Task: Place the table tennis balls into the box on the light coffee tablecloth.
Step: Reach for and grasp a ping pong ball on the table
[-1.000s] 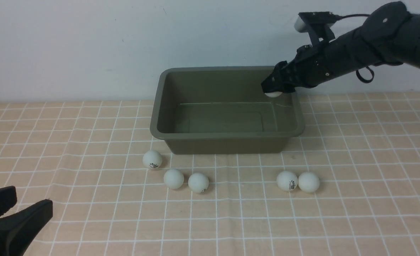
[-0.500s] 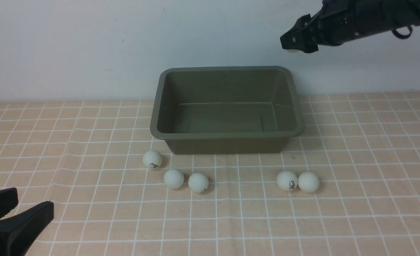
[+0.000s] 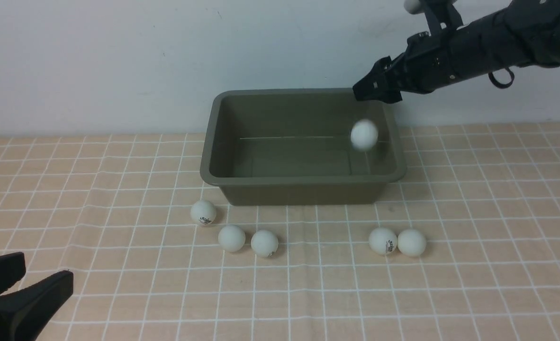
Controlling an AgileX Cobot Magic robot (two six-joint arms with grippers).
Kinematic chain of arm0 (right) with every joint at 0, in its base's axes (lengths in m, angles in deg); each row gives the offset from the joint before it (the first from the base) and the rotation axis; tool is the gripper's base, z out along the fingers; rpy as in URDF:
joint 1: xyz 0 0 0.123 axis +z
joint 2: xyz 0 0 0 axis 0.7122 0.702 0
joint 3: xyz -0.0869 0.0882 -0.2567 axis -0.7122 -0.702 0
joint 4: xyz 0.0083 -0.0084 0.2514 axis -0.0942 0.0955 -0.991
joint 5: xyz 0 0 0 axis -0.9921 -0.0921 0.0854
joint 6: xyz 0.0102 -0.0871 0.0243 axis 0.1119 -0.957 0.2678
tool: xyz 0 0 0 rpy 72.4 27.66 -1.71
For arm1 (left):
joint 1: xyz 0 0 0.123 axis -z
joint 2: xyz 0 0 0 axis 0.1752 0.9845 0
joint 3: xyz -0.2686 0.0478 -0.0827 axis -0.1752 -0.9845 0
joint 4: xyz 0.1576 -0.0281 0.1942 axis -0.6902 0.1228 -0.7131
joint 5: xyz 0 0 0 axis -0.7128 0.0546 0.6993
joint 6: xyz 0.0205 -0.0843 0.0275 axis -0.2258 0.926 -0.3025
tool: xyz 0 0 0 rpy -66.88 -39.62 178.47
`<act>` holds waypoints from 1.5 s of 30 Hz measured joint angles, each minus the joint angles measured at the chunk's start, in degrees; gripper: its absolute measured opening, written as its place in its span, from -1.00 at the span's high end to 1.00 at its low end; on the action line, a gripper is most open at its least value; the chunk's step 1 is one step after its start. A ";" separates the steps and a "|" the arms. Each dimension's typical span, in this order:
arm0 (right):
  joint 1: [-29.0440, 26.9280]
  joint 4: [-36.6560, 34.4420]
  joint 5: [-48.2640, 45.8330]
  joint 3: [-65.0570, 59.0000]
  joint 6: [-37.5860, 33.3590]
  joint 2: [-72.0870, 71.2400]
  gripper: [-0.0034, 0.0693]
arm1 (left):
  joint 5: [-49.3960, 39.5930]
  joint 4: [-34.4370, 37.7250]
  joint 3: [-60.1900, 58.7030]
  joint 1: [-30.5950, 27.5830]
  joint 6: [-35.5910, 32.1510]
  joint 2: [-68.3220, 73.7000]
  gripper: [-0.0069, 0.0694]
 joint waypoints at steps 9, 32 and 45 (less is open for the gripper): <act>-0.18 3.28 0.94 -0.02 0.27 -0.94 -0.57 | 0.05 -0.07 0.00 0.00 -0.37 0.00 -0.10; -1.26 24.55 -25.17 -9.51 14.62 -16.25 -0.48 | 2.12 -0.02 0.00 0.00 -1.73 0.01 -0.10; -1.26 24.58 -4.08 -30.96 -2.02 -15.30 -0.48 | 2.12 0.10 0.00 0.00 -1.85 0.19 -0.10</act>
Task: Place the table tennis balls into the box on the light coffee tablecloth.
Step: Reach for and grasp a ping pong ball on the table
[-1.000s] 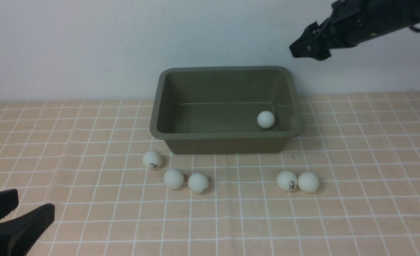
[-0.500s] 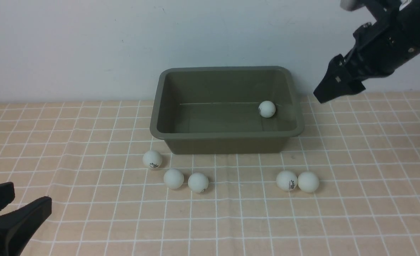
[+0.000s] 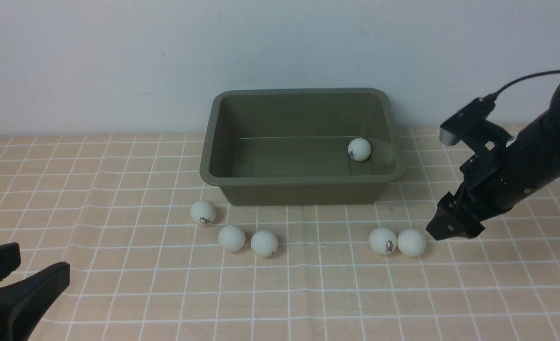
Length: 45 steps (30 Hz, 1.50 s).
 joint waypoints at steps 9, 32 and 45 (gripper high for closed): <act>0.00 -4.97 1.25 0.00 -10.72 5.76 -0.48 | -0.23 -0.05 0.00 0.00 0.00 0.00 -0.10; 0.00 -13.42 6.89 0.00 -18.50 9.69 -0.31 | -1.97 -0.05 0.00 0.00 0.00 0.00 -0.10; 0.00 -14.37 6.25 0.00 -16.50 9.69 -0.34 | -2.10 -0.05 0.00 0.00 0.00 0.00 -0.10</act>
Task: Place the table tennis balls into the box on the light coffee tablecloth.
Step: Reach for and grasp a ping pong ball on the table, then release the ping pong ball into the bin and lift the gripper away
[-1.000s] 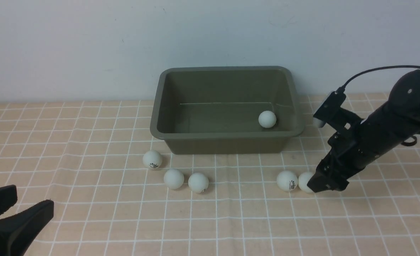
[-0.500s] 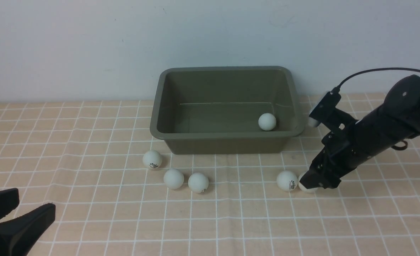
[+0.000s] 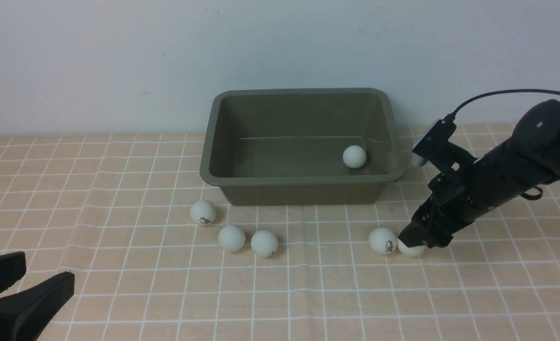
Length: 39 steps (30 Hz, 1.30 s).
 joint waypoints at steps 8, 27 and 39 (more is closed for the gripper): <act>0.00 1.80 -0.50 0.00 2.49 0.00 -0.56 | 0.00 0.00 0.00 0.00 -0.05 0.00 -0.10; 0.00 -0.08 2.76 0.00 -0.06 2.74 -0.45 | 0.00 0.00 0.00 0.00 -0.05 0.00 -0.10; -0.80 4.90 3.69 2.06 4.22 1.13 -0.09 | 0.00 -0.06 0.00 0.00 -0.05 0.00 -0.10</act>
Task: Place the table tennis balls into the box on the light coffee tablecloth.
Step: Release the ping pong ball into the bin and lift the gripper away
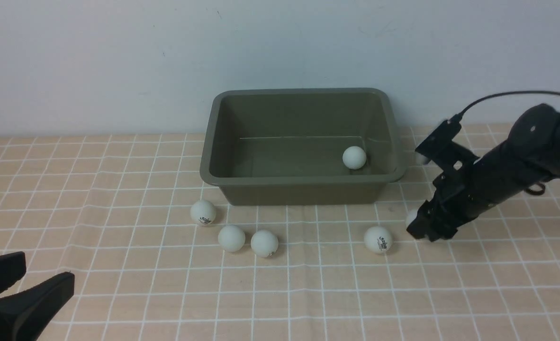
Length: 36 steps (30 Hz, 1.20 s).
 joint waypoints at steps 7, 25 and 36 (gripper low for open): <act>-4.58 -1.43 -6.18 9.61 4.12 -9.02 -0.09 | 0.00 0.00 0.00 0.00 0.00 0.00 -0.10; 3.86 -14.79 -13.89 34.28 6.80 11.11 -0.17 | -0.90 0.00 0.00 0.00 0.18 0.00 -0.10; 3.00 -9.13 -9.57 34.75 9.03 3.97 -0.62 | -1.03 -0.06 0.00 0.00 0.11 0.57 -0.10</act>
